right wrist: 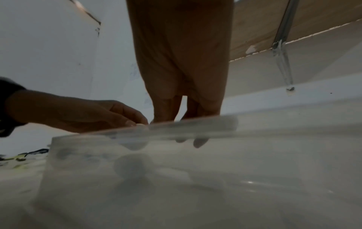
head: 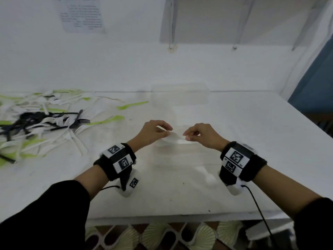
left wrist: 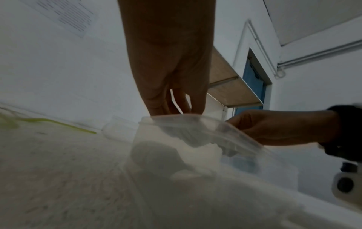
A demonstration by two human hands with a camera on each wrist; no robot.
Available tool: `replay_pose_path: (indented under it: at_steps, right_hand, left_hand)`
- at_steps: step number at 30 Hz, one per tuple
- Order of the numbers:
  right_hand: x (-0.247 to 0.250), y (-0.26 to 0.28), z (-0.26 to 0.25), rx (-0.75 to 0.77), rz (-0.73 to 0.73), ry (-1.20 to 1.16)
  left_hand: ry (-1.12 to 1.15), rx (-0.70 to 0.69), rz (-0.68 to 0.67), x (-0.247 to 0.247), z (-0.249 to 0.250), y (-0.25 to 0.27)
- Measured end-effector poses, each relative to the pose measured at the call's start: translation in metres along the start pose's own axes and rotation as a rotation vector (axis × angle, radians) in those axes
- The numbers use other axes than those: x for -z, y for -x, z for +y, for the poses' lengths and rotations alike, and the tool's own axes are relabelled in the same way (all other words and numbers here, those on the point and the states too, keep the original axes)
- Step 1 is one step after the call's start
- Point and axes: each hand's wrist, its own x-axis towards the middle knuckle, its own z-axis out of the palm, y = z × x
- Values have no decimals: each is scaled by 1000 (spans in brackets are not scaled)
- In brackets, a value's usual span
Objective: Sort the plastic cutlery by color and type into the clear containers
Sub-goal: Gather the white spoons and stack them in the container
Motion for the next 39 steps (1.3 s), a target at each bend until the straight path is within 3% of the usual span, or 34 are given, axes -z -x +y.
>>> replay_pose_path:
  at_steps: [12,19,27,36,39]
  right_hand:
    - [-24,-13,6,38,-55,112]
    - [-32,-12,3,-20,-10,152]
    - [-36,-17,-1,-25,-2,278]
    - [-27,-14,17,-102,-60,178]
    - [-23,-12,24,-114,-14,174]
  left_hand:
    - [-446,-159,-147,-6,-4,4]
    - [-691,-137,-254,-13,-7,-3]
    - [-750,-111,-251,-12,-10,-13]
    - [-907,-214,-263,-15,-7,-13]
    - [-871,-212,-248,-15,-10,-14]
